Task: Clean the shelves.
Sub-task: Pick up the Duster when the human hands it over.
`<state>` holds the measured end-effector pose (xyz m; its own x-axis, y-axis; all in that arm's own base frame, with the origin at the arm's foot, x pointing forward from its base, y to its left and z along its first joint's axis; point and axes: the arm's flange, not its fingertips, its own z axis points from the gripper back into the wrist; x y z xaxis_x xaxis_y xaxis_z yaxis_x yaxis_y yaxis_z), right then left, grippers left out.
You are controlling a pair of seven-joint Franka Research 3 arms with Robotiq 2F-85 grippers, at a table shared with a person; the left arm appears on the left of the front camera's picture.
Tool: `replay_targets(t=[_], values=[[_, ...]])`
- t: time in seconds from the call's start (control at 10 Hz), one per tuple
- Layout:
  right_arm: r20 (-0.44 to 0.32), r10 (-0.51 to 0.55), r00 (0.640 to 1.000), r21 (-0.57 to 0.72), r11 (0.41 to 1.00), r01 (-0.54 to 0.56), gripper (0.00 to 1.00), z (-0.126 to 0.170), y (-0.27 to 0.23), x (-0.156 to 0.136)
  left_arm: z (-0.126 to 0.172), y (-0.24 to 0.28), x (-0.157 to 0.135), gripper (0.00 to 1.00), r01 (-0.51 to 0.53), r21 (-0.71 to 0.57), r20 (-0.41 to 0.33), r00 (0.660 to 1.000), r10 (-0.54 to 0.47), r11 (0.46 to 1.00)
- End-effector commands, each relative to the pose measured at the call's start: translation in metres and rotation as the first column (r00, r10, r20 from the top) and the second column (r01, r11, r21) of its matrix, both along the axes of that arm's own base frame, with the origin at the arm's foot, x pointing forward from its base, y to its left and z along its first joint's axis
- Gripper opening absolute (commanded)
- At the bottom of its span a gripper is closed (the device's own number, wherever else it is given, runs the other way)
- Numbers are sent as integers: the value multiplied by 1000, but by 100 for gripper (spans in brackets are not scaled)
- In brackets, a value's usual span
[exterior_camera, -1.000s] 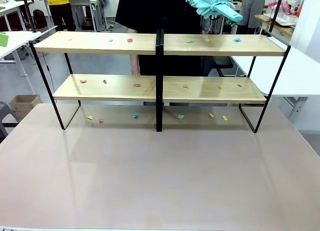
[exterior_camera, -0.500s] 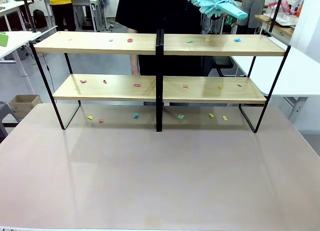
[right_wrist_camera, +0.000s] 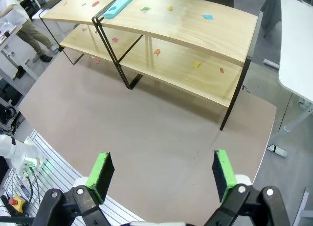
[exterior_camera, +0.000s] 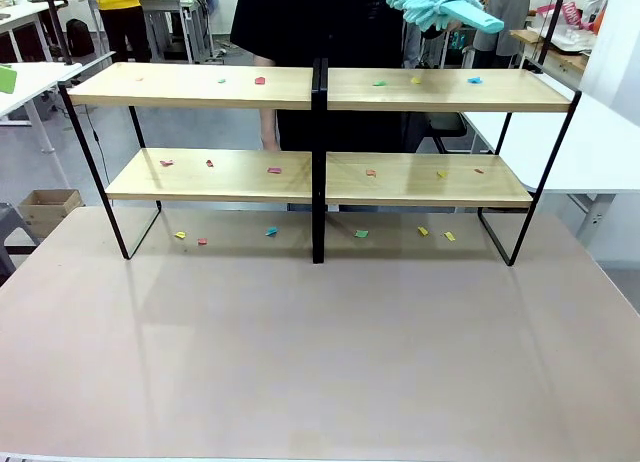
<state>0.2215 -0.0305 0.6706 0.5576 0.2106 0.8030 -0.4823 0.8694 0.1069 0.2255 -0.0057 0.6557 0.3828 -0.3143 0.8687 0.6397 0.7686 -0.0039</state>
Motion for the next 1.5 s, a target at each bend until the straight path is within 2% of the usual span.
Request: replay_targets(t=[0.0,0.2,0.3,0.4,0.5,0.6,0.7,0.8,0.9,1.0,1.1,1.2,1.4], values=[[0,1,1000,0,1000,-1,100,0,0,0,0,0,-1,100,-1,-1,1,1000,1,1000],[0,0,1000,0,1000,0,100,0,0,0,0,0,-1,100,-1,-1,1,1000,1,1000],[-259,-211,943,167,951,259,100,8,-24,8,0,0,-1,100,-1,-1,1,1000,1,1000],[-372,-105,922,362,898,248,100,25,-4,28,0,0,-1,100,-1,-1,1,1000,1,1000],[-506,-42,861,471,823,317,100,45,17,59,0,0,-1,100,-1,-1,1,1000,1,1000],[-632,-1,775,434,828,354,100,51,36,87,0,0,-1,100,-1,-1,1,1000,1,1000],[-674,113,730,439,855,274,100,45,55,100,0,0,-1,100,-1,-1,1,1000,1,1000],[-432,-18,902,358,914,190,100,23,17,56,0,0,-1,100,-1,-1,1,1000,1,1000],[-546,63,836,416,886,205,100,27,44,84,0,0,-1,100,-1,-1,1,1000,1,1000],[-637,53,769,431,852,299,100,31,41,83,0,0,-1,100,-1,-1,1,1000,1,1000],[-703,131,699,484,809,335,100,29,47,110,0,0,-1,100,-1,-1,1,1000,1,1000],[-719,246,650,558,762,328,100,32,58,137,0,0,-1,100,-1,-1,1,1000,1,1000],[-765,274,583,546,756,362,100,23,84,181,0,0,-1,100,-1,-1,1,1000,1,1000]])
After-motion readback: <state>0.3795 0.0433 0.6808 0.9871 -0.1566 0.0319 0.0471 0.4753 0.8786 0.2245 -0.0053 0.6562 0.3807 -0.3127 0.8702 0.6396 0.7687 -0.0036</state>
